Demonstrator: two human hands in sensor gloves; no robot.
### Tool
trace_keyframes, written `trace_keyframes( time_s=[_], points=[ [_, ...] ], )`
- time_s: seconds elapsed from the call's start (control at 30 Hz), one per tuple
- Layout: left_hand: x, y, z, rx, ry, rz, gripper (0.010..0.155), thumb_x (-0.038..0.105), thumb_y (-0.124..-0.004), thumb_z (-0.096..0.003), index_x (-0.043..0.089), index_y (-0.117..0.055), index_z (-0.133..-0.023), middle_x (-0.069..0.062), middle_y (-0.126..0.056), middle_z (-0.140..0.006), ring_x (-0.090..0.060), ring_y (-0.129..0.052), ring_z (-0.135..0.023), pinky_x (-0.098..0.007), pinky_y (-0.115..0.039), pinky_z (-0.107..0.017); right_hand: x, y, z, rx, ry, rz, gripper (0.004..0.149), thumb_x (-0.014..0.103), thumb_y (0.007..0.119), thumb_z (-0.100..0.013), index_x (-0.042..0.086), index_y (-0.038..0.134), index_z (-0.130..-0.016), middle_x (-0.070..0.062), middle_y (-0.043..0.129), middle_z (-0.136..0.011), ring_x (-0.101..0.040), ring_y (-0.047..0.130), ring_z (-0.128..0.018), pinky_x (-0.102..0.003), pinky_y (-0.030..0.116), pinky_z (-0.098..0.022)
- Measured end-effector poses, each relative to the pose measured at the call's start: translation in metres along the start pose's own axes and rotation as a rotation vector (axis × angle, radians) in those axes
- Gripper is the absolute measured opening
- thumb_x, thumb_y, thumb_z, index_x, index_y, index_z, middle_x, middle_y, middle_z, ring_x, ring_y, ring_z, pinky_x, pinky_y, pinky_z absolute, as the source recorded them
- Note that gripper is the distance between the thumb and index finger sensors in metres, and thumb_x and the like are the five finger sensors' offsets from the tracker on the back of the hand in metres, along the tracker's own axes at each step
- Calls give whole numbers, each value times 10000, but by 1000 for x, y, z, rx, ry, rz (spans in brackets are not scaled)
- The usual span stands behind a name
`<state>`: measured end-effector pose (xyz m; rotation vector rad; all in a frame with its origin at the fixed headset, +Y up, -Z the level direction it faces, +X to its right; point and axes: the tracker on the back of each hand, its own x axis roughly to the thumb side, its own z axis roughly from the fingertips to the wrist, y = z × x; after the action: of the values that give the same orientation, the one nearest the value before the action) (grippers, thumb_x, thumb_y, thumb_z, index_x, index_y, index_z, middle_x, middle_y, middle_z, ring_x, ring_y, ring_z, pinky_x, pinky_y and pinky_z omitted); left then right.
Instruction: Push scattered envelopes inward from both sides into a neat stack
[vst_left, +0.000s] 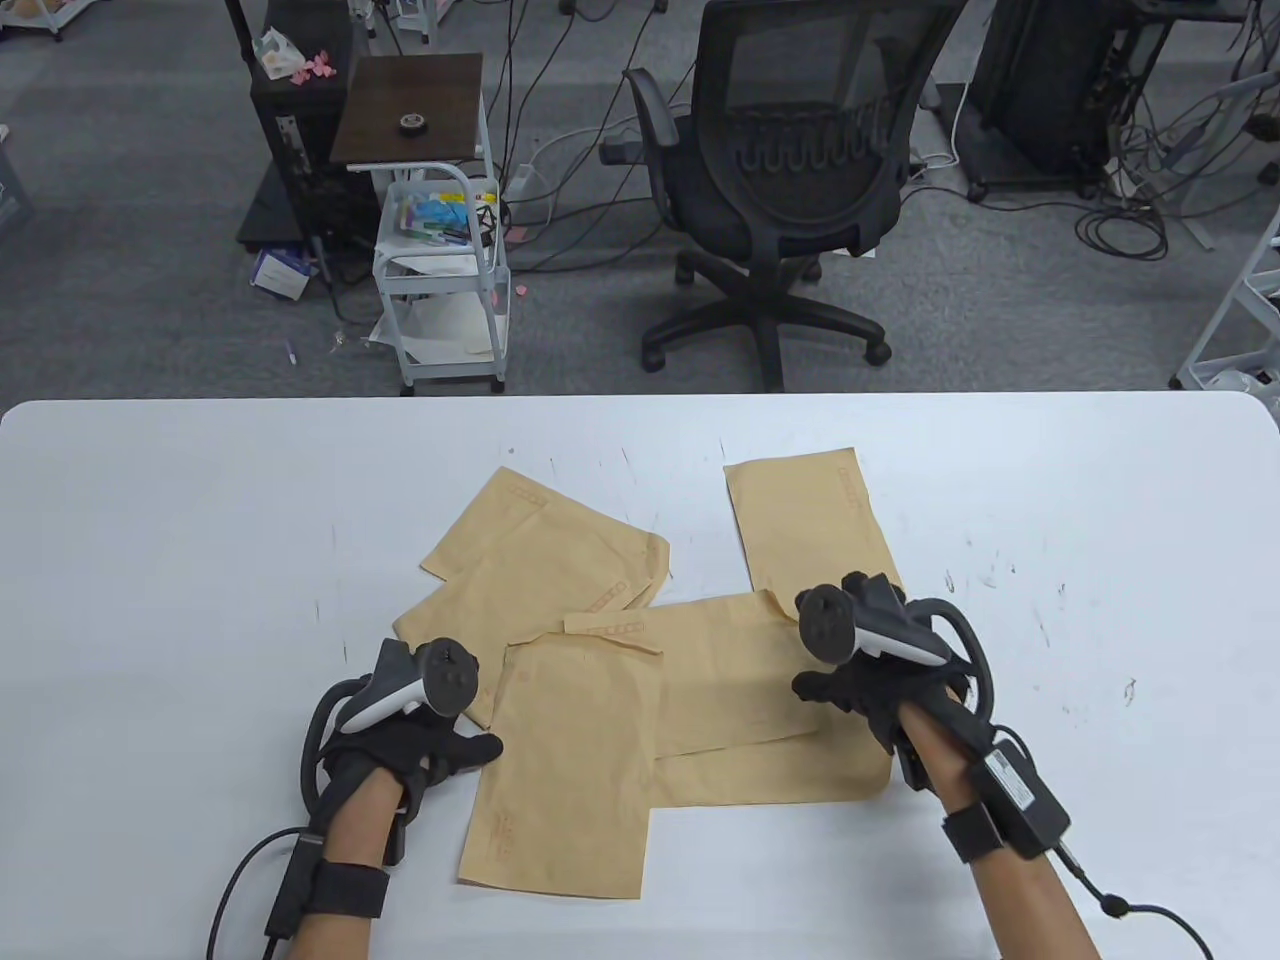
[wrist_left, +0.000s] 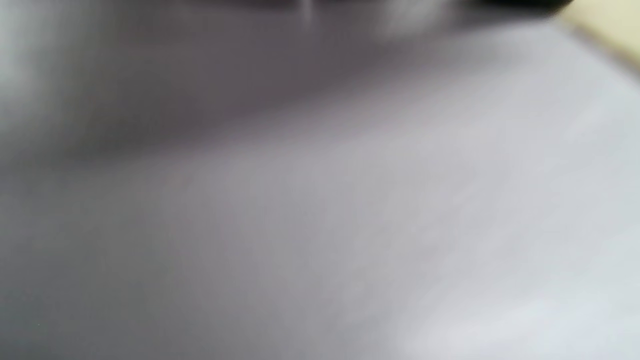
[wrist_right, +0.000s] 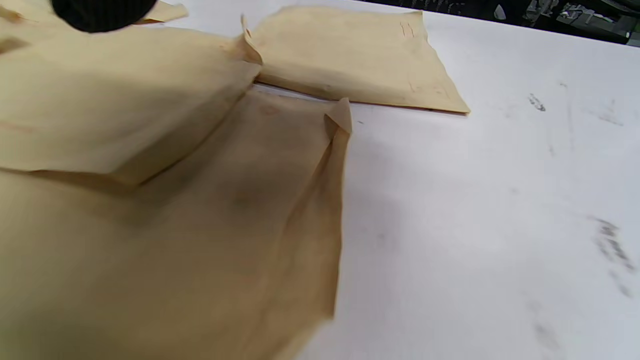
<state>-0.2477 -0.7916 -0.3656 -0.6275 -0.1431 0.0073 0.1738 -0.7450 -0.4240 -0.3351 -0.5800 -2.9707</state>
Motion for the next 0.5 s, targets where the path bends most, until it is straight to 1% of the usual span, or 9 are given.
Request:
trace_keyframes(
  time_s=[0.07, 0.13, 0.17, 0.2, 0.23, 0.3, 0.33, 0.4, 0.5],
  points=[
    [4, 3, 2, 103, -2, 10, 909, 655, -612, -430, 260, -153, -1106, -184, -93, -1161, -515, -168, -1063, -684, -289, -777, 0, 13, -34, 6, 46, -45, 953, 595, 610, -448, 141, 64, -1085, -369, 92, -1126, -659, 162, -963, -784, 256, -662],
    [8, 2, 1, 179, 2, -12, 867, 629, -611, -431, 246, -244, -1116, -207, -203, -1166, -547, -282, -1042, -666, -359, -778, 4, 23, -50, 30, 64, -69, 952, 601, 594, -446, 123, 63, -1074, -368, 133, -1122, -646, 162, -960, -780, 244, -659],
    [12, 3, 1, 160, 15, -35, 860, 633, -582, -440, 244, -227, -1120, -212, -198, -1164, -551, -287, -1036, -664, -363, -782, 9, 28, -57, 35, 48, -92, 939, 617, 546, -424, 99, 109, -1074, -379, 147, -1095, -642, 223, -947, -773, 281, -652],
    [12, 2, 0, 155, 15, -45, 857, 632, -564, -441, 240, -216, -1119, -225, -195, -1160, -558, -292, -1029, -665, -367, -782, 14, 27, -57, 20, 46, -110, 952, 624, 526, -422, 75, 93, -1068, -406, 120, -1076, -670, 189, -917, -769, 293, -648],
    [15, 3, -1, 163, 17, -51, 855, 636, -559, -448, 236, -218, -1123, -228, -205, -1158, -561, -307, -1020, -664, -375, -781, 23, 23, -55, -48, 27, -102, 916, 590, 557, -442, 79, 145, -1081, -407, 187, -1091, -670, 246, -927, -772, 302, -653],
    [21, 3, -2, 160, 31, -55, 849, 636, -544, -461, 227, -212, -1127, -238, -207, -1152, -573, -310, -1008, -671, -371, -777, 39, 16, -48, -104, 1, -26, 886, 536, 604, -472, 47, 195, -1087, -384, 374, -1096, -636, 430, -935, -760, 375, -659],
    [25, 4, -2, 164, 37, -71, 846, 640, -535, -464, 225, -216, -1128, -240, -222, -1149, -571, -327, -1007, -668, -380, -779, 47, 15, -44, -96, -19, 6, 872, 530, 591, -480, 33, 211, -1087, -367, 442, -1088, -612, 489, -932, -748, 408, -662],
    [36, 6, -1, 190, 34, -144, 830, 647, -524, -463, 237, -244, -1130, -229, -280, -1148, -554, -385, -1007, -652, -416, -780, 63, 13, -36, -84, -75, 59, 867, 528, 585, -481, 28, 218, -1087, -340, 465, -1091, -586, 521, -938, -740, 409, -667],
    [46, 10, 4, 260, 43, -209, 803, 628, -550, -456, 230, -342, -1122, -177, -424, -1146, -471, -469, -1046, -631, -447, -781, 72, 2, -26, -57, -110, 94, 870, 526, 590, -482, 31, 216, -1092, -256, 551, -1103, -536, 582, -945, -722, 421, -685]
  ],
)
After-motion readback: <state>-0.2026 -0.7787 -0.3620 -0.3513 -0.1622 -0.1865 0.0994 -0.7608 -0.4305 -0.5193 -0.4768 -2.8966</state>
